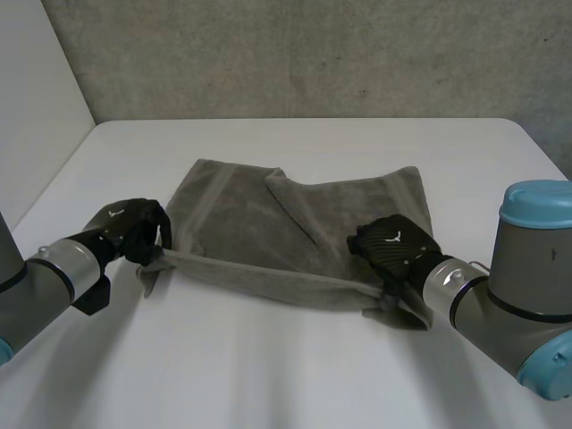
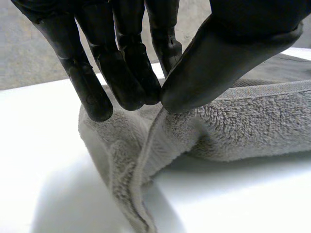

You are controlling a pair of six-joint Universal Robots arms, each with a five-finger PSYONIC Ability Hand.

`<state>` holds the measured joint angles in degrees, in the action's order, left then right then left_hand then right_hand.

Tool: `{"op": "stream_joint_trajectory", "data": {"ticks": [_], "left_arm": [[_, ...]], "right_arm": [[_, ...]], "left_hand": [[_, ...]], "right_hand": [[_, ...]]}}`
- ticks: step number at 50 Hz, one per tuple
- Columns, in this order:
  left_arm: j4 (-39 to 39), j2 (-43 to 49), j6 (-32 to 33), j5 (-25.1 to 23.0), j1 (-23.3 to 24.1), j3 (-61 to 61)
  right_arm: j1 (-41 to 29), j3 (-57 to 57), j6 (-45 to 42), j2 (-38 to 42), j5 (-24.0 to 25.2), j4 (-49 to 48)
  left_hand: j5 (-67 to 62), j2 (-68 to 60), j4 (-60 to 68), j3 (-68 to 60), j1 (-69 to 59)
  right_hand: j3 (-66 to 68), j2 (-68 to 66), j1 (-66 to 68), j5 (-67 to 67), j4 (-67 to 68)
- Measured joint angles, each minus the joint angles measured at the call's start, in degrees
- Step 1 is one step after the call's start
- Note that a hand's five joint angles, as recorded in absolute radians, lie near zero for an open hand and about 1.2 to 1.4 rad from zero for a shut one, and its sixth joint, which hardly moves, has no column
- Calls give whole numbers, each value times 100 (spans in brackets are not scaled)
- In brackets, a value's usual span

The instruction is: Fold the towel.

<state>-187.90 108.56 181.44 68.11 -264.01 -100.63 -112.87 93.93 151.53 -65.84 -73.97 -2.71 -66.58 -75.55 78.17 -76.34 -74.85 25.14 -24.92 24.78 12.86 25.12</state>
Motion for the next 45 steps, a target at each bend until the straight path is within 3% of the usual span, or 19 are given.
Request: {"op": "stream_joint_trajectory", "data": {"ticks": [7, 17, 19, 20, 23, 26, 33, 39, 45], "left_arm": [[-92, 27, -25, 8, -113, -39], [-91, 148, -139, -16, -268, -41], [-90, 175, -159, -17, -272, -36], [-90, 198, -175, -18, -273, -35], [-98, 227, -190, -21, -270, -44], [-123, 236, -193, -23, -268, -61], [-357, 235, -189, -31, -257, -218], [-761, 227, -149, -167, -169, -420], [-1011, 223, -87, -721, -68, -514]], "right_arm": [[122, 187, 427, -150, -411, 94], [494, 982, 423, -589, -351, 112], [550, 1109, 423, -625, -342, 48], [608, 1222, 423, -652, -336, -52], [726, 1381, 429, -691, -319, -296], [797, 1430, 434, -717, -295, -443], [982, 1439, 482, -961, -167, -610], [1191, 1418, 531, -1134, -40, -604], [1338, 1386, 477, -1149, 27, -605]], "left_hand": [[0, 0, 0, 0, 0], [0, 0, 0, 0, 0], [0, 0, 0, 0, 0], [0, 0, 0, 0, 0], [0, 0, 0, 0, 0], [0, 0, 0, 0, 0], [0, 7, 0, 7, 6], [2657, 2587, -2781, 2581, 2496], [3419, 3210, -3454, 3260, 3196]], "right_hand": [[-278, 256, -292, -368, -417], [-265, 241, -260, -1, -335], [466, -504, 493, 716, 369], [1943, -2156, 2091, 2293, 1959], [4364, -4386, 4406, 4609, 4330], [5012, -4817, 4939, 5296, 5097], [5013, -4817, 4940, 5296, 5131], [5013, -4817, 4966, 5296, 5141], [5014, -4817, 4967, 5296, 5141]]}}
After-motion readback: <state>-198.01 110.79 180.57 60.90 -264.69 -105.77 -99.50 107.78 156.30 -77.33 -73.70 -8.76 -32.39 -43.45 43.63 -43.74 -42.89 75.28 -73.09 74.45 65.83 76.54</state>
